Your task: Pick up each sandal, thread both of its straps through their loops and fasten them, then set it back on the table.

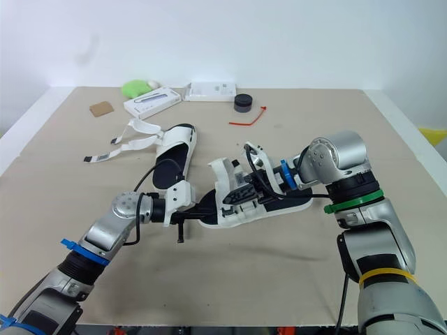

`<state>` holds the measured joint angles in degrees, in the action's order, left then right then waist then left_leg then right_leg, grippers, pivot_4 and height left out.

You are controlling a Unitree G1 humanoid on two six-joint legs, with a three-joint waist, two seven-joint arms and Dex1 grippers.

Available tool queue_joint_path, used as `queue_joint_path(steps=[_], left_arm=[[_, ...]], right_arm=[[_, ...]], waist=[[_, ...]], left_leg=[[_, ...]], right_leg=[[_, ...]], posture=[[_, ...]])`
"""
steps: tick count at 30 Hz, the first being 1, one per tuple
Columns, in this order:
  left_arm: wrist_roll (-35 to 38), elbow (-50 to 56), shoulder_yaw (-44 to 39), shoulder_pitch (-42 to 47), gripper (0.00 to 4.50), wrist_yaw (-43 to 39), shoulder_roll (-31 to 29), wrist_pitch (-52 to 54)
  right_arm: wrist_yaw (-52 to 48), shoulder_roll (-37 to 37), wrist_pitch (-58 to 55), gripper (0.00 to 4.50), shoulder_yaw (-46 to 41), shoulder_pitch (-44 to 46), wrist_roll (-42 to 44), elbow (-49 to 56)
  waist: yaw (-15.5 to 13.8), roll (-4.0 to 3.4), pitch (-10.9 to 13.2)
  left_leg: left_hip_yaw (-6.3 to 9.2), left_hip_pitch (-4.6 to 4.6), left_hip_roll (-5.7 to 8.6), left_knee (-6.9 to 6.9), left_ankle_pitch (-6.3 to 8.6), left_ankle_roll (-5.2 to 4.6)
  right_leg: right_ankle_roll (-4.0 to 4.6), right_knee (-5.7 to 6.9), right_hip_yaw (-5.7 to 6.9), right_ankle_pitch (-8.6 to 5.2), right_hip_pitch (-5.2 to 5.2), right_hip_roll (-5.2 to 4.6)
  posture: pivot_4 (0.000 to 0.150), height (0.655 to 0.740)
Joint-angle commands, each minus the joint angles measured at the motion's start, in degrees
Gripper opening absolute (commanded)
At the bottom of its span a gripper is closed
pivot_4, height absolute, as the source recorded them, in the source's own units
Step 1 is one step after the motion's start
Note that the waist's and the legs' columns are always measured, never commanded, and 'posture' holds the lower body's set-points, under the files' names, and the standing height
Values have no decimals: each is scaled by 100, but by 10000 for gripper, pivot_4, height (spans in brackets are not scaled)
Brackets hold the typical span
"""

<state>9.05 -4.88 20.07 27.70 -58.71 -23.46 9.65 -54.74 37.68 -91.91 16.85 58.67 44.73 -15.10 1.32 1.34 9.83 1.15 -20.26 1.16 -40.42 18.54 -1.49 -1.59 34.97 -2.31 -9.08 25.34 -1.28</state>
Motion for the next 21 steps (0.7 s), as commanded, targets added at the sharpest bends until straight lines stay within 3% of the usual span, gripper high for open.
queue_joint_path(steps=[1,21], left_arm=[[-304,-232,112,-159,0,75,-123,121],[-320,-258,130,-137,0,62,-122,75]], right_arm=[[-26,-33,66,2040,-187,117,-56,-69],[-27,-17,-59,2040,-232,10,30,95]], waist=[[0,0,0],[1,0,0]], left_leg=[[0,0,0,0,0,0],[0,-1,0,0,0,0]], right_leg=[[0,0,0,0,0,0],[2,0,0,1,1,-1]], posture=[[1500,7400],[1500,7400]])
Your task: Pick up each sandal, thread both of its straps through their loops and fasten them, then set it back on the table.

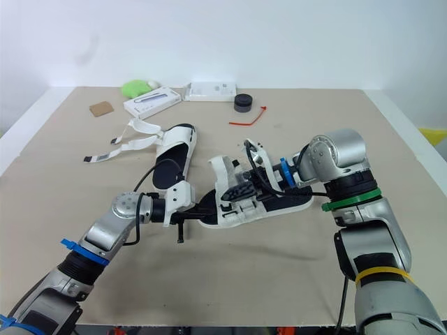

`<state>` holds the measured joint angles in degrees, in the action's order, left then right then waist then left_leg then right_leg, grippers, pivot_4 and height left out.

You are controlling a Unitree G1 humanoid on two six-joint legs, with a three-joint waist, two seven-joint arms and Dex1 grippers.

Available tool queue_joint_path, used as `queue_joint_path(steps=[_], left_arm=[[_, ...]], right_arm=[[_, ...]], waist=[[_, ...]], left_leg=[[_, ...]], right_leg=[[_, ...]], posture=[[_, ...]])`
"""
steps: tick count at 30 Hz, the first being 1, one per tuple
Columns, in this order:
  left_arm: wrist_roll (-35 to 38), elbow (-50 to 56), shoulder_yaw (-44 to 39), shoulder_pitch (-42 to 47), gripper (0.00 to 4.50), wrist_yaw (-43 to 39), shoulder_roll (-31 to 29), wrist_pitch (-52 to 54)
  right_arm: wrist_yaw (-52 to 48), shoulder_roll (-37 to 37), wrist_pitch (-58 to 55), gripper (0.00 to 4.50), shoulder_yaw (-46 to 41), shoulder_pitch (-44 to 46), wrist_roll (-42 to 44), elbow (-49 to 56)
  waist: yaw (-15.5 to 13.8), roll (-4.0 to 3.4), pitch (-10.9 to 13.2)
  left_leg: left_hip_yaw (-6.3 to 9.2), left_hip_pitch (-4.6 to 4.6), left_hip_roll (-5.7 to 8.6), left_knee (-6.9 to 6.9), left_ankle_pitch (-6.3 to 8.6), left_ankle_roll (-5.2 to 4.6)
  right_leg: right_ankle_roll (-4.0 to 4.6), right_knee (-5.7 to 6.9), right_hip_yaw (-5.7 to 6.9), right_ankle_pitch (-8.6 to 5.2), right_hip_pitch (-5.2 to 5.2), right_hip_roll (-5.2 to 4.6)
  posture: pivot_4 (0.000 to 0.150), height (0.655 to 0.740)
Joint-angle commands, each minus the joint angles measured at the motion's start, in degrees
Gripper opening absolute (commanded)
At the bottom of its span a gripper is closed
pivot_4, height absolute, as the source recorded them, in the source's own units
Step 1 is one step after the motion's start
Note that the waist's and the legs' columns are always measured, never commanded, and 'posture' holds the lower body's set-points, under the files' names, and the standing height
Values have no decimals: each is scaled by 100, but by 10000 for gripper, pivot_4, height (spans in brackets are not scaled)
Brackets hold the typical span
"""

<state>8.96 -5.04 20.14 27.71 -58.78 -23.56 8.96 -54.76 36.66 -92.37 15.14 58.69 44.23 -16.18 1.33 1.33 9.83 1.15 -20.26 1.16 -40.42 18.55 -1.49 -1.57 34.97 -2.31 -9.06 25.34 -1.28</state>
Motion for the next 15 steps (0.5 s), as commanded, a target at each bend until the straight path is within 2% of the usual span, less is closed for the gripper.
queue_joint_path(steps=[1,15], left_arm=[[-312,-240,125,-137,0,66,-115,143],[-319,-184,139,-166,0,74,-129,148]], right_arm=[[-33,101,-13,2040,-52,-5,93,210],[-6,153,27,2040,82,-234,-5,342]], waist=[[0,0,0],[0,0,0]], left_leg=[[0,0,0,0,0,0],[2,0,0,0,0,0]], right_leg=[[0,0,0,0,0,0],[-1,0,1,-1,-1,0]], posture=[[1500,7400],[1500,7400]])
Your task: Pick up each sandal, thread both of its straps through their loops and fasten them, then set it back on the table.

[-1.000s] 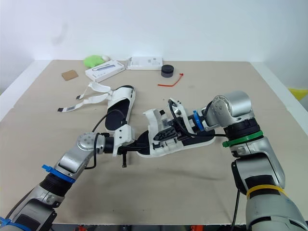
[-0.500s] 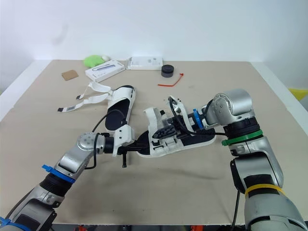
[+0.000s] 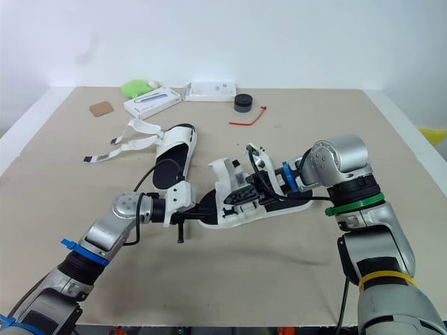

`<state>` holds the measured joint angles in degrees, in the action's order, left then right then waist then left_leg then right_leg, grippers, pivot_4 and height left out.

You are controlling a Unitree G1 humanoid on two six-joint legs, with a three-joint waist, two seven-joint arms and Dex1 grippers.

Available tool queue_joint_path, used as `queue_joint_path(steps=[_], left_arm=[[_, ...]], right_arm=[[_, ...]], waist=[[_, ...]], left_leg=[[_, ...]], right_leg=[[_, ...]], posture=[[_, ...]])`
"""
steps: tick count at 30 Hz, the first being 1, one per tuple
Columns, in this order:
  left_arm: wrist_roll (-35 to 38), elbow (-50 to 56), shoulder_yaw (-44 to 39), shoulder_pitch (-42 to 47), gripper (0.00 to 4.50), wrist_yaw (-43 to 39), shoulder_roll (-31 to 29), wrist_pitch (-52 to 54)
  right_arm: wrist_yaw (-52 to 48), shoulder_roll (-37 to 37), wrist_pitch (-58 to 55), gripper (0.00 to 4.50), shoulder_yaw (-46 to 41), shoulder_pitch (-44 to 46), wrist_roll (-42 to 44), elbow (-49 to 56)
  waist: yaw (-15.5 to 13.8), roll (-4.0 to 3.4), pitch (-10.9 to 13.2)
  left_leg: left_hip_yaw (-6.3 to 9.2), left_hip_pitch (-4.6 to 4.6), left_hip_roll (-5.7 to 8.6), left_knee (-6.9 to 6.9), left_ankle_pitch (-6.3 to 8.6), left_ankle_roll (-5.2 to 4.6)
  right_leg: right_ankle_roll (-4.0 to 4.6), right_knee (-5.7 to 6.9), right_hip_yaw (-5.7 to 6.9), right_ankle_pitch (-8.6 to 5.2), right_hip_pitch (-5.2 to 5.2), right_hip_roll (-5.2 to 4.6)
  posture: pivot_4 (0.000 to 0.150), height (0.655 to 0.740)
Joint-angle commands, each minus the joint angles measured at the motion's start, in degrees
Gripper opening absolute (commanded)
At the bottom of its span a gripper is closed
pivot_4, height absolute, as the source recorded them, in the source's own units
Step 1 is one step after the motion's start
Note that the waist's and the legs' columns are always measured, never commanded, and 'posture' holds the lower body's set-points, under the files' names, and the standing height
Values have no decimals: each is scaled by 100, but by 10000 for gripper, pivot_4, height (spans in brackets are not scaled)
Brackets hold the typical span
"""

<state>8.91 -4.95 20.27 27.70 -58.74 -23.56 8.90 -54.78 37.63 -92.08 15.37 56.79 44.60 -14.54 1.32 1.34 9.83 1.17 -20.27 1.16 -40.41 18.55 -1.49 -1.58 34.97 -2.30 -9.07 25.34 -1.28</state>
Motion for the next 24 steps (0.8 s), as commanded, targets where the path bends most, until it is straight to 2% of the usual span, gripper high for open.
queue_joint_path(steps=[1,12,22,24], left_arm=[[-315,-187,126,-171,0,72,-131,156],[-298,-112,135,-215,0,110,-152,197],[-296,-156,142,-206,0,109,-153,201],[-296,-166,145,-198,0,106,-148,197]], right_arm=[[-8,60,27,2040,86,-47,-61,195],[-325,254,564,2040,538,-84,-322,429],[-745,603,982,2040,825,-251,-432,1239],[-771,644,1011,7437,838,-270,-459,1318]], waist=[[0,0,0],[0,0,0],[-2,0,0],[-3,0,0]], left_leg=[[0,0,0,0,0,0],[0,0,0,0,0,0],[3,0,0,2,2,3],[3,0,1,2,2,3]], right_leg=[[0,0,0,0,0,0],[-1,0,0,-1,0,0],[-4,-1,1,-6,0,0],[-4,-1,1,-6,0,-1]], posture=[[1500,7400],[1500,7400],[1500,7400],[1500,7400]])
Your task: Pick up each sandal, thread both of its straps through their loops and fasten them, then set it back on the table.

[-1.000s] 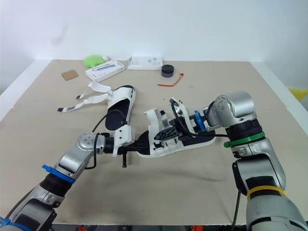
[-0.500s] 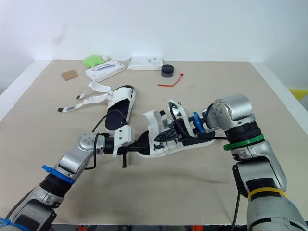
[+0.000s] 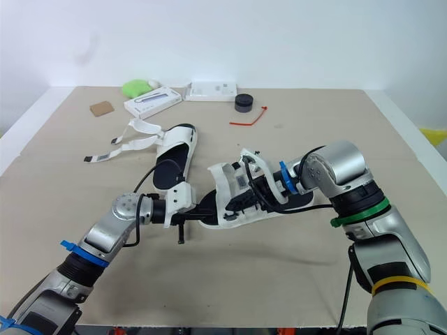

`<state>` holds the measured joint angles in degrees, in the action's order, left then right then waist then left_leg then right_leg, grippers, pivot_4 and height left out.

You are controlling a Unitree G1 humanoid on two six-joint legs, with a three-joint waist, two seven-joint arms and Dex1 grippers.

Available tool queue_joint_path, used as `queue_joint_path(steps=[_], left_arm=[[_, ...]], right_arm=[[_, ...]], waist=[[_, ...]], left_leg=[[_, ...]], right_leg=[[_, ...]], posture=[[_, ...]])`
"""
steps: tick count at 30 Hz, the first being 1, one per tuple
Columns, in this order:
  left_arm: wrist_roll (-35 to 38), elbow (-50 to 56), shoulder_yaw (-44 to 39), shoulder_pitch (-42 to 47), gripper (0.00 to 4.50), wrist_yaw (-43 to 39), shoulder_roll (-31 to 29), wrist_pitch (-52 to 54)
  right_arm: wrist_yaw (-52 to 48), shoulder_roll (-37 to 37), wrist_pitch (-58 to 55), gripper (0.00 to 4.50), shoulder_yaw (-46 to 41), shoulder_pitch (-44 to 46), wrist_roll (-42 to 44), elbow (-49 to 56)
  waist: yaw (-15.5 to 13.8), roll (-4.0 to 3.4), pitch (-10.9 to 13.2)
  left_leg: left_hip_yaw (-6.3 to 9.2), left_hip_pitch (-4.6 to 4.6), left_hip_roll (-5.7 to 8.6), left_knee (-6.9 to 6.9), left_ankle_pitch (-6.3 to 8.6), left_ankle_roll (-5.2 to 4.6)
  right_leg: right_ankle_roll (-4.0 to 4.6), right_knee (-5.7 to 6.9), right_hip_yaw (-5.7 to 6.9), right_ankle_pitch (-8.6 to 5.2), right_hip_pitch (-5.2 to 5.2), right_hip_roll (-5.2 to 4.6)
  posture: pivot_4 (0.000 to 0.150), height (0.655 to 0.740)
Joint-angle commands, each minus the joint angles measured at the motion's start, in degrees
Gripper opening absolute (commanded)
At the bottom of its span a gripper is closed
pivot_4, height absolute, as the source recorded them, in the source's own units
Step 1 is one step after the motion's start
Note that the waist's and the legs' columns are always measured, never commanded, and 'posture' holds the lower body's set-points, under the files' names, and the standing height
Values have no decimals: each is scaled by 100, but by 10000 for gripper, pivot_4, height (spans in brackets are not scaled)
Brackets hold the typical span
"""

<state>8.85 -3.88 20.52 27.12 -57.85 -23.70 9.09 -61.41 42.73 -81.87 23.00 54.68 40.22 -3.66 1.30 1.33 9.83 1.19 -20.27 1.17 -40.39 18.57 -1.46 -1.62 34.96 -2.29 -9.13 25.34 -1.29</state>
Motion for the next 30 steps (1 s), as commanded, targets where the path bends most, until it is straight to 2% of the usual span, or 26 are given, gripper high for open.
queue_joint_path(steps=[1,3,4,7,20,23,24,26,28,29,30], left_arm=[[-289,-278,120,-136,0,16,-132,178],[-290,-286,124,-130,0,14,-127,175],[-289,-289,126,-128,0,14,-124,175],[-286,-294,127,-125,0,14,-120,175],[-282,-285,128,-136,0,25,-103,185],[-283,-269,135,-160,0,27,-107,189],[-284,-267,137,-163,0,27,-107,190],[-284,-266,138,-163,0,26,-105,191],[-285,-267,138,-159,0,26,-106,191],[-286,-266,137,-159,0,27,-106,192],[-286,-266,138,-160,0,28,-106,193]], right_arm=[[-116,146,11,12007,77,-66,-36,251],[-134,164,58,16686,62,-68,-62,274],[-117,151,117,22258,24,-71,-92,270],[89,-30,229,33561,-204,30,-196,42],[321,-495,78,33561,-553,515,-291,-658],[315,-542,69,26046,-570,592,-304,-757],[312,-554,75,22150,-569,603,-312,-778],[310,-588,100,10925,-567,623,-344,-829],[300,-595,134,2493,-549,623,-376,-838],[293,-589,137,660,-539,614,-380,-823],[274,-569,139,660,-519,593,-379,-782]], waist=[[-1,0,0],[-2,0,0],[-2,0,0],[-2,0,0],[-2,0,0],[-2,0,0],[-1,0,0],[-1,0,0],[0,0,0],[-1,0,0],[-1,0,0]], left_leg=[[1,0,0,0,0,0],[1,0,0,0,0,0],[1,0,0,0,0,0],[0,0,0,0,0,0],[-1,2,-1,0,-2,3],[-2,2,-1,0,-2,3],[-1,2,-1,0,-2,3],[0,2,-1,0,-2,3],[-1,2,-1,0,-2,3],[-1,2,-1,0,-2,3],[-1,1,-1,0,-2,3]], right_leg=[[1,0,1,0,0,0],[1,0,1,0,0,0],[1,0,2,0,0,0],[1,0,2,0,0,0],[13,1,4,7,0,-3],[35,1,4,21,0,-3],[35,1,4,21,0,-2],[36,1,6,20,0,-1],[36,1,6,20,0,-1],[36,1,6,20,0,-2],[36,1,6,20,0,-2]], posture=[[1500,7400],[1500,7400],[1500,7400],[1500,7400],[1500,7400],[1500,7400],[1500,7400],[1500,7400],[1500,7400],[1500,7400],[1500,7400]])
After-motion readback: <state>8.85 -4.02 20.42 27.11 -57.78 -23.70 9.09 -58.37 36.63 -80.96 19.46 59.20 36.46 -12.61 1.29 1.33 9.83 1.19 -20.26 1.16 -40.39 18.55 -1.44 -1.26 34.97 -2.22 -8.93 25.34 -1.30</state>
